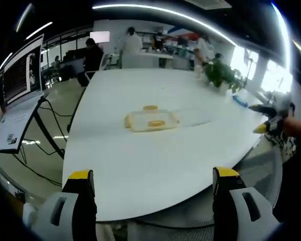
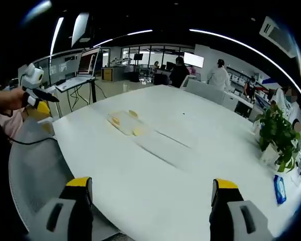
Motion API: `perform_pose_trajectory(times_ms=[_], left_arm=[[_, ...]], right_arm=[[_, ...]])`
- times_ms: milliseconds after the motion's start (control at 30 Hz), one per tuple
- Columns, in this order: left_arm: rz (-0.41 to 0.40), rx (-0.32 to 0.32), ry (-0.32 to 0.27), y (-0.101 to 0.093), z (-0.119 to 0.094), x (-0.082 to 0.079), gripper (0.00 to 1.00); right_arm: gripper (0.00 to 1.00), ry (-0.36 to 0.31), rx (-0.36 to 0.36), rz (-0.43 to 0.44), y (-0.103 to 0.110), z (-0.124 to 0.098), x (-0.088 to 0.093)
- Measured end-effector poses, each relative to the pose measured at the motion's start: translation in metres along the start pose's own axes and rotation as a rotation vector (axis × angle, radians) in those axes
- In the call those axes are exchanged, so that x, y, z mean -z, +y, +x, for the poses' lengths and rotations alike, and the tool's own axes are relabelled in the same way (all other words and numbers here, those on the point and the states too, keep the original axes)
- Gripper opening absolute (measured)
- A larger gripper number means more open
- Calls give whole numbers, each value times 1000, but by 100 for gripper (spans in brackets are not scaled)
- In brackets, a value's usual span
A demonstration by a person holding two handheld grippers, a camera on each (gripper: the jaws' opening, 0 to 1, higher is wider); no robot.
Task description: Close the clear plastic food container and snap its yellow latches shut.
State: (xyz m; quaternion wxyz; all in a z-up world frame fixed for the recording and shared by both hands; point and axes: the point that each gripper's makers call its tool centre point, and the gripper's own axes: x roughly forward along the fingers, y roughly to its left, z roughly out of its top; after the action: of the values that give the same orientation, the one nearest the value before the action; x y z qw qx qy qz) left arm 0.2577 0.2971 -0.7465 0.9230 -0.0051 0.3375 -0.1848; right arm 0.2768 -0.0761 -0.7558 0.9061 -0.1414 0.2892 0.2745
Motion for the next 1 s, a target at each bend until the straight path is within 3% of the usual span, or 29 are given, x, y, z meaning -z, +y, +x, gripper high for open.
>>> perform_pose_trajectory(times_ms=[1000], left_arm=[[-13, -24, 10, 8, -5, 5, 96]], right_arm=[[100, -2, -4, 49, -7, 5, 1]])
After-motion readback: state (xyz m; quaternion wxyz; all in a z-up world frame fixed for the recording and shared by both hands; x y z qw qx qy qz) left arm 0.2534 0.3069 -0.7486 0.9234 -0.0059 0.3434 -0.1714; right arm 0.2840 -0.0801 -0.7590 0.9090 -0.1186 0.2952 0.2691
